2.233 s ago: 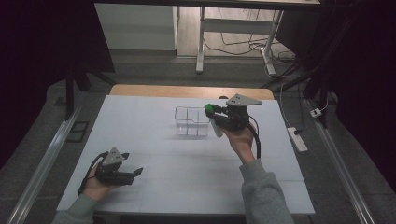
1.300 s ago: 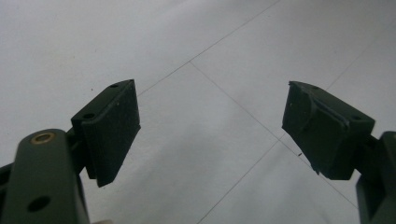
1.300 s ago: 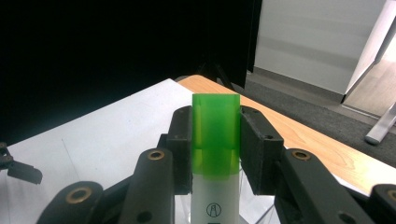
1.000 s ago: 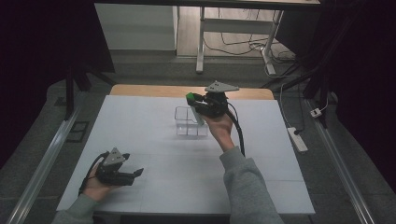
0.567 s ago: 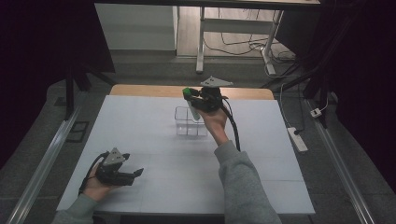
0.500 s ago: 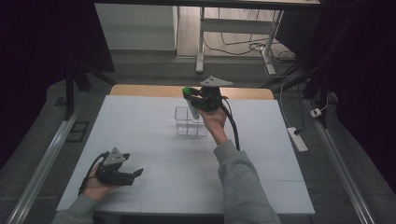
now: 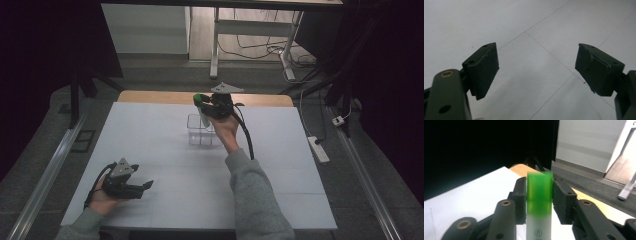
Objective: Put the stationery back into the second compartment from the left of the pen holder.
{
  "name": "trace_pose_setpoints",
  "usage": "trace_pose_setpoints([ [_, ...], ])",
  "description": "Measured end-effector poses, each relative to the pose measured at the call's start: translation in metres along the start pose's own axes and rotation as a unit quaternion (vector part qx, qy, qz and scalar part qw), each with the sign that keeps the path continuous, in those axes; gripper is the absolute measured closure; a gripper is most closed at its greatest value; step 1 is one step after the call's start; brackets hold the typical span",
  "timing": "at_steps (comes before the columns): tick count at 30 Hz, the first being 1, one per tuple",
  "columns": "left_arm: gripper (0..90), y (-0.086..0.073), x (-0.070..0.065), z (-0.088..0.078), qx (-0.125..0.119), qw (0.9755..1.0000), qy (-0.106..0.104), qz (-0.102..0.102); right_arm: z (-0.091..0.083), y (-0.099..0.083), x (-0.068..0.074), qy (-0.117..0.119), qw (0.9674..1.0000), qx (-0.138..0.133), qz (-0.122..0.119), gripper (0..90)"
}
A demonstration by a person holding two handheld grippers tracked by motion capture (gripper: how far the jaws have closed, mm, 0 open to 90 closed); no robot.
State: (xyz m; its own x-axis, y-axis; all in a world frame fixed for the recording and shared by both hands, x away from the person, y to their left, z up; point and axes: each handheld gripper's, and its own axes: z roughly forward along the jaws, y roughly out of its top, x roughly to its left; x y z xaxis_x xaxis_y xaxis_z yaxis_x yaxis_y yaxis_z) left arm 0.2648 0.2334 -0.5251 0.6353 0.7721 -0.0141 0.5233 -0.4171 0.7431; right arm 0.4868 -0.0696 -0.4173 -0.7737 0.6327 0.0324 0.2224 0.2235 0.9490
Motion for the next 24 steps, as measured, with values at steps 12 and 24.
trace_pose_setpoints([
  [12,18.9,0.0,-0.001,0.001,0.002,1.0,0.0,0.001,-0.017,-0.001,-0.002,-0.002,0.9997,0.024,-0.006,55.9],
  [24,18.9,0.0,-0.001,0.001,0.004,1.0,0.002,0.001,-0.048,-0.019,-0.012,0.003,0.9982,0.061,-0.004,52.8],
])
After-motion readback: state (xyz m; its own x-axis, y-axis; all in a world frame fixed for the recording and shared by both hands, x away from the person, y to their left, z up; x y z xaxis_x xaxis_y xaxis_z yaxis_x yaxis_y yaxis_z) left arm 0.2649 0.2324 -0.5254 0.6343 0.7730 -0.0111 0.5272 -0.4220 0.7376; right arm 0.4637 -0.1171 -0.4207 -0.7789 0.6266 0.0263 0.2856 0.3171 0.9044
